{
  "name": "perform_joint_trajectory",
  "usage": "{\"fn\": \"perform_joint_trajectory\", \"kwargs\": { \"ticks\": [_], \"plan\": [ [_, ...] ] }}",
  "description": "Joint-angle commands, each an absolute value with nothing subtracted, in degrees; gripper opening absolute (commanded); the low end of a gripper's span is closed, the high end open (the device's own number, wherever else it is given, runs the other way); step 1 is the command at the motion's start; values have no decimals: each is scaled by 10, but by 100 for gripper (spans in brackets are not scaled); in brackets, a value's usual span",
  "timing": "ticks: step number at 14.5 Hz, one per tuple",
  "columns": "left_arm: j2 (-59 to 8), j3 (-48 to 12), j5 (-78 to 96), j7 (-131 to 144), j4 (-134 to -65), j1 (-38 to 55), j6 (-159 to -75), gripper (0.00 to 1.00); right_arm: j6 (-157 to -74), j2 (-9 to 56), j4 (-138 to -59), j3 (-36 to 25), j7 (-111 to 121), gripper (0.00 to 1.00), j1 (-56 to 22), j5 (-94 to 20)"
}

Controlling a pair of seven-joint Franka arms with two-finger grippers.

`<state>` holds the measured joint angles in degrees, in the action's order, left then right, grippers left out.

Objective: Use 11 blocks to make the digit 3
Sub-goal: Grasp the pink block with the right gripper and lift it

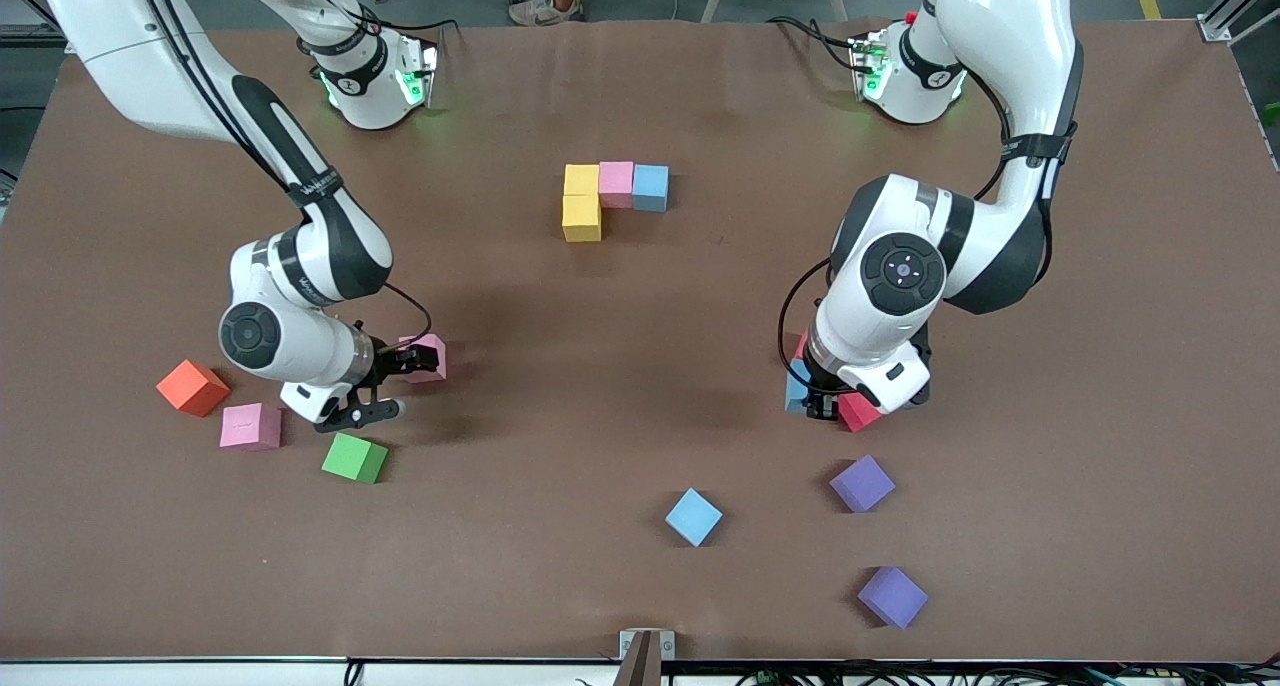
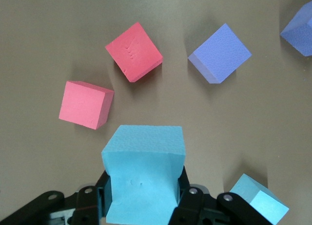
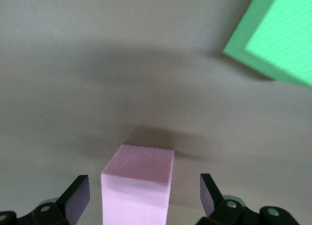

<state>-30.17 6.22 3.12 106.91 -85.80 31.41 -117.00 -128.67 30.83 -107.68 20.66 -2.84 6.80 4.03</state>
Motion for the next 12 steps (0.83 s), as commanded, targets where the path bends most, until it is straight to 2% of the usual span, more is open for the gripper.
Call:
{"fn": "perform_joint_trajectory", "kwargs": {
  "ticks": [1,7,8,9,10,11,12],
  "plan": [
    [-294,63,47,1056,-858,314,-1165,17,-1290,301,-1104,210,-27,100,66,49],
    [-294,63,47,1055,-859,314,-1164,17,-1302,285,-1140,210,-27,100,63,52],
    [-294,63,48,1055,-858,314,-1165,17,-1308,285,-1140,210,-27,95,64,54],
    [-294,63,48,1055,-858,314,-1165,17,-1310,287,-1140,210,-27,82,65,54],
    [-294,63,48,1056,-859,314,-1165,17,-1312,287,-1139,210,-28,64,65,54],
    [-294,63,48,1056,-859,314,-1165,17,-1312,288,-1138,210,-32,53,65,54],
    [-294,63,48,1056,-858,314,-1165,17,-1312,289,-1136,210,-33,48,64,54]
  ]
}}
